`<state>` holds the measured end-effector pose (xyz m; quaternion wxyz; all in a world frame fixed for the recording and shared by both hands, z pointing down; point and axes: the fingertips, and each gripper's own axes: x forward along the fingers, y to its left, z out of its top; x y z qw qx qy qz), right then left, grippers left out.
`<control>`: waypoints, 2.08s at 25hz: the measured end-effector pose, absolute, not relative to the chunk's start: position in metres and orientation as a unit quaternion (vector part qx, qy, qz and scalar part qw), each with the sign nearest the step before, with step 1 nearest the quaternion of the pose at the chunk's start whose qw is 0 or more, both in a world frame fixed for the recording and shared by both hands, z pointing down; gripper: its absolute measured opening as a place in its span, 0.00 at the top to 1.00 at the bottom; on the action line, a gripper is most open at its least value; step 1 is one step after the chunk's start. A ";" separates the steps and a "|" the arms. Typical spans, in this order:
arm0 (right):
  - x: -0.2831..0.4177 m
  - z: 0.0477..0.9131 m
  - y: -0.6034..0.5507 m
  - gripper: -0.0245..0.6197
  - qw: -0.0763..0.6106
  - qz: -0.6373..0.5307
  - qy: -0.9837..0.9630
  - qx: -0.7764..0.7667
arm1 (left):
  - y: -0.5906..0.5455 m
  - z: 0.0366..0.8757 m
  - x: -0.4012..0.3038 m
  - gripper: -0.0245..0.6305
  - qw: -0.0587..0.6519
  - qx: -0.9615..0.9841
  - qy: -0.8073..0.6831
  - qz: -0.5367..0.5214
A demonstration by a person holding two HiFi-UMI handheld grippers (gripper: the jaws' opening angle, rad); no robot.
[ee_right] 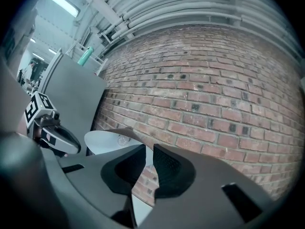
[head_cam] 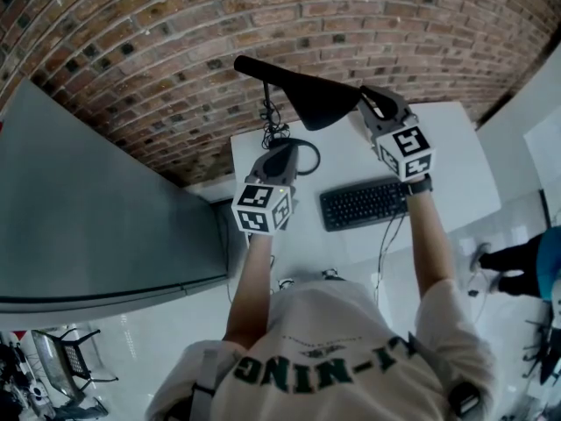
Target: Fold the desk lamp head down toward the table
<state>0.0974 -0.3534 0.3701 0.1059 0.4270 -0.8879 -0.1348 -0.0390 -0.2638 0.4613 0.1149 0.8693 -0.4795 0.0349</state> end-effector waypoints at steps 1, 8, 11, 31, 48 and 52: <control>0.097 0.373 -0.353 0.89 0.107 -0.132 -0.889 0.426 | -0.264 0.461 -0.039 0.96 0.114 0.869 -0.480 0.035; 0.099 0.400 -0.349 0.89 0.126 -0.105 -0.891 0.423 | -0.264 0.459 -0.041 0.96 0.109 0.869 -0.481 0.033; 0.100 0.414 -0.350 0.89 0.133 -0.097 -0.890 0.424 | -0.264 0.461 -0.042 0.96 0.107 0.869 -0.483 0.034; 0.093 0.498 -0.359 0.90 0.166 -0.036 -0.893 0.418 | -0.264 0.470 -0.051 0.96 0.124 0.863 -0.489 0.027; 0.063 0.556 -0.365 0.93 0.175 0.017 -0.899 0.401 | -0.266 0.477 -0.072 0.96 0.128 0.848 -0.512 0.039; 0.073 0.568 -0.357 0.93 0.170 0.044 -0.892 0.416 | -0.265 0.476 -0.083 0.96 0.128 0.843 -0.522 0.035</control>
